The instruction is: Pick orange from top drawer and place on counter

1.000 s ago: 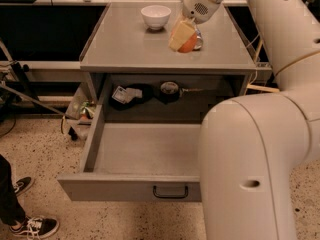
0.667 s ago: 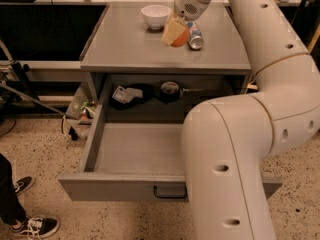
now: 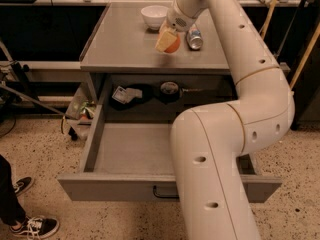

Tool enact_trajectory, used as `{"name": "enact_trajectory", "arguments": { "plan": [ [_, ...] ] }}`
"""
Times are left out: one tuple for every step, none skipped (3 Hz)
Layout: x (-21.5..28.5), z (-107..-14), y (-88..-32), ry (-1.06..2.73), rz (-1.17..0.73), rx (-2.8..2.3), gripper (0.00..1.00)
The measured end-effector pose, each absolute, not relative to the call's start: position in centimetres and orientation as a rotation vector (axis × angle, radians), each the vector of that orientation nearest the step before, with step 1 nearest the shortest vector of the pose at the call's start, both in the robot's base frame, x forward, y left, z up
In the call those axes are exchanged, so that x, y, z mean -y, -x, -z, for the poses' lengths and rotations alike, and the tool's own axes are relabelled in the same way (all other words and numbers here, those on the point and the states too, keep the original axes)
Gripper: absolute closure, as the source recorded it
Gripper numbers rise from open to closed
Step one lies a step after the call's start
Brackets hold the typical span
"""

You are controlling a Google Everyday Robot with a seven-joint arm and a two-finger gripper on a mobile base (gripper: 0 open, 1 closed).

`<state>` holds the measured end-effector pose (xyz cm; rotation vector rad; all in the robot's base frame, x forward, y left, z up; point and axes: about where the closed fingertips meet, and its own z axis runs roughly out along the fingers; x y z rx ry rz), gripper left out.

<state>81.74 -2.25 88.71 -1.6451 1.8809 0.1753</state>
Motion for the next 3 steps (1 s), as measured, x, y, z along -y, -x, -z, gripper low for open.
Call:
{"name": "enact_trajectory", "arguments": {
  "plan": [
    [2.53, -85.28, -82.15, 1.646, -0.218, -1.932, 1.00],
    [2.48, -85.33, -82.17, 1.646, -0.218, -1.931, 0.81],
    [2.48, -85.33, -82.17, 1.646, -0.218, -1.931, 0.58]
  ]
}}
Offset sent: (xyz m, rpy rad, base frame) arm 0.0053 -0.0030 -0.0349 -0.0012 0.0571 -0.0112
